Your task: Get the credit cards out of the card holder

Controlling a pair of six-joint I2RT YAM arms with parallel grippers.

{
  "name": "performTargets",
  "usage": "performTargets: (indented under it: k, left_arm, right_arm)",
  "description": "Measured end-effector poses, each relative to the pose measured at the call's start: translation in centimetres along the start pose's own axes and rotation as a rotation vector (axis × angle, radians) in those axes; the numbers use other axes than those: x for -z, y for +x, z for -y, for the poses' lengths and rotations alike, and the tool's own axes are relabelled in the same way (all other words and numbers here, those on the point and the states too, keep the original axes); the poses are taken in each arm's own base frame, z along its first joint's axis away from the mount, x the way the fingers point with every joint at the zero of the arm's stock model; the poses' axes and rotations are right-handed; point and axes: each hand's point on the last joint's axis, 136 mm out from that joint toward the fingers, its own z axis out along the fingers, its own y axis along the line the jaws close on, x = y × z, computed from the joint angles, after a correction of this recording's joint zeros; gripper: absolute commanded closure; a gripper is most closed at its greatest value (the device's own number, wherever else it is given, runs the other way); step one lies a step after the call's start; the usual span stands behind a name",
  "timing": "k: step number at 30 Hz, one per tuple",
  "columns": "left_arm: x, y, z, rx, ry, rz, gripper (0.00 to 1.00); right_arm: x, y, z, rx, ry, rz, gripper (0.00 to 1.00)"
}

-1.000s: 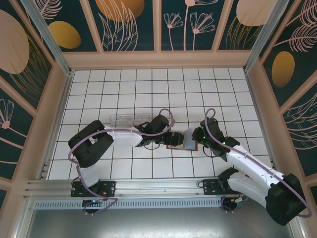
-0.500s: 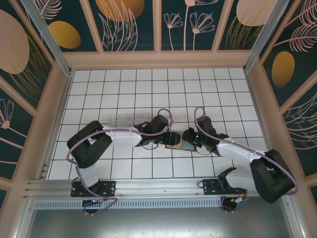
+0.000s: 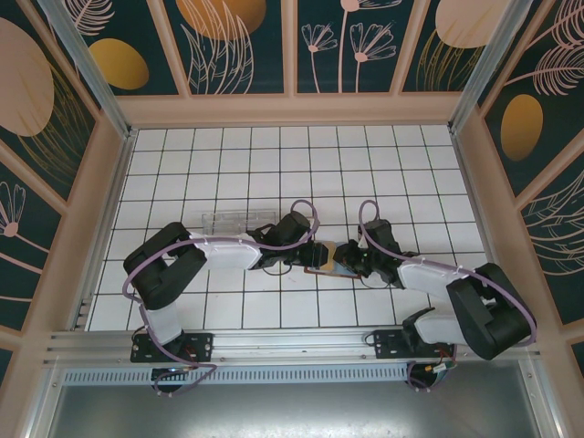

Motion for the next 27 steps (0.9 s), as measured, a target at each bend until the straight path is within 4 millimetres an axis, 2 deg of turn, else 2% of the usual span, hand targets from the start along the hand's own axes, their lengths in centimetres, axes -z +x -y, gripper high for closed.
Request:
performTargets:
  k: [15, 24, 27]
  left_arm:
    - [-0.50, 0.39, -0.54, 0.015, -0.012, -0.013, 0.59]
    - [-0.57, 0.38, -0.41, 0.026, -0.004, -0.014, 0.60]
    - [-0.58, 0.38, -0.44, 0.027, -0.005, -0.014, 0.60]
  right_arm:
    - [0.00, -0.07, -0.04, 0.002, -0.002, 0.002, 0.80]
    - [-0.40, 0.07, 0.09, -0.002, -0.005, -0.012, 0.84]
    - [-0.47, 0.10, -0.03, 0.000, -0.014, -0.015, 0.92]
